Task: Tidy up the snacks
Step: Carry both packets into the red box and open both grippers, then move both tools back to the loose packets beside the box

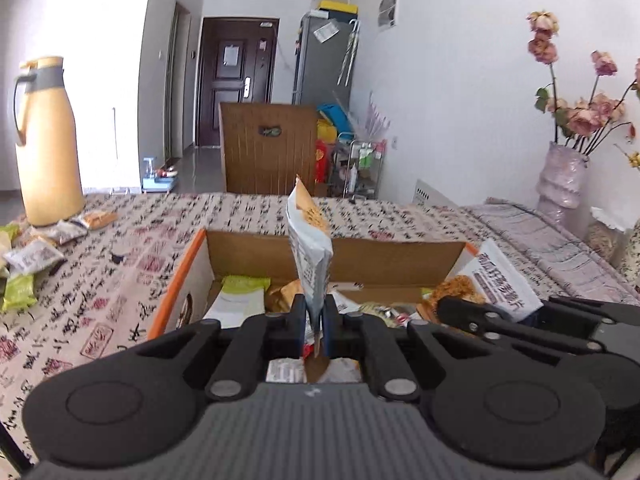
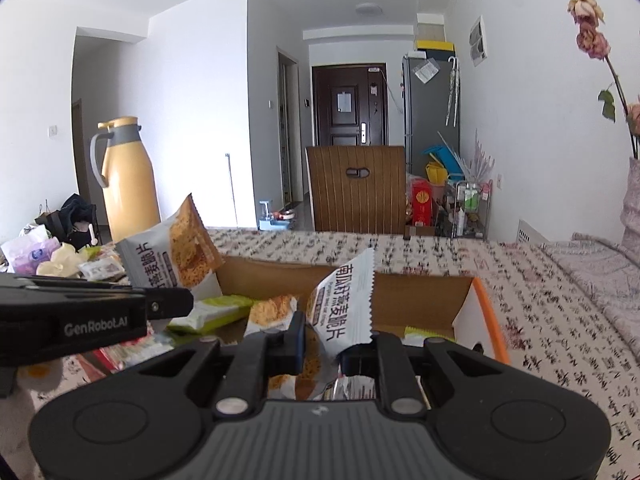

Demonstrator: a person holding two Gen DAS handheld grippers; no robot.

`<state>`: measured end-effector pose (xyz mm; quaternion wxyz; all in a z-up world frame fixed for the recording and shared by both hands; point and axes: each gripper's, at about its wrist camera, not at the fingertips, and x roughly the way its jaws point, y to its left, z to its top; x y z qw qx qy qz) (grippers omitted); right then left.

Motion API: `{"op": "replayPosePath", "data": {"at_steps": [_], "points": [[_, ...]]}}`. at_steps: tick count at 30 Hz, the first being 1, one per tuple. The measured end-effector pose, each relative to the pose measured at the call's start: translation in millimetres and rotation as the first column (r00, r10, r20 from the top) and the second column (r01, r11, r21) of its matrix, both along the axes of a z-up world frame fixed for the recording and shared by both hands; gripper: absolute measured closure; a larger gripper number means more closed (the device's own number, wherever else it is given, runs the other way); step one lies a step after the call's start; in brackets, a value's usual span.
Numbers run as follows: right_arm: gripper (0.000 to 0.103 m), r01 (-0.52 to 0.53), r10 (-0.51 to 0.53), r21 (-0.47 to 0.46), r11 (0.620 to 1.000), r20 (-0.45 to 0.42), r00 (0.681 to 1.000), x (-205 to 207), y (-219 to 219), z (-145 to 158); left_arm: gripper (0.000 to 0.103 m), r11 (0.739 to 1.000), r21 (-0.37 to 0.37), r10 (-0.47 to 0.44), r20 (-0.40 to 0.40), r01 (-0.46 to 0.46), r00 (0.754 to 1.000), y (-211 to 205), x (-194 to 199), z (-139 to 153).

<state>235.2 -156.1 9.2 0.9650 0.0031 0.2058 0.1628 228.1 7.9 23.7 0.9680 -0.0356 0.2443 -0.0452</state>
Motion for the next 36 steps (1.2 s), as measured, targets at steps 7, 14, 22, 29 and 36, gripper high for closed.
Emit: {"op": "replayPosePath", "data": {"at_steps": [7, 14, 22, 29, 36], "points": [[0.067, 0.032, -0.032, -0.012, 0.999, -0.034, 0.999, 5.3, -3.9, -10.1, 0.051, 0.999, -0.034, 0.018, -0.021, -0.019, 1.000, 11.5, 1.5, -6.9], [0.000, 0.094, -0.094, 0.013, 0.995, -0.009, 0.996, 2.4, -17.5, -8.2, 0.000, 0.995, -0.029, 0.098, 0.042, -0.097, 0.994, 15.6, -9.7, 0.4], [0.000, 0.120, -0.119, 0.041, 0.992, -0.015, 0.993, 2.7, -25.7, -7.2, 0.000, 0.992, -0.031, 0.120, 0.031, -0.119, 0.992, 16.3, -7.8, 3.2], [0.000, 0.148, -0.149, 0.048, 0.988, 0.016, 0.989, -6.1, -29.2, 4.9, 0.000, 0.991, -0.031, 0.131, 0.037, -0.130, 0.991, 14.8, -13.0, 11.7], [0.000, 0.152, -0.153, 0.045, 0.987, 0.024, 0.988, -26.8, -32.7, 14.5, 0.000, 0.991, -0.024, 0.131, 0.050, -0.130, 0.990, 11.4, -30.1, 21.9]]}}
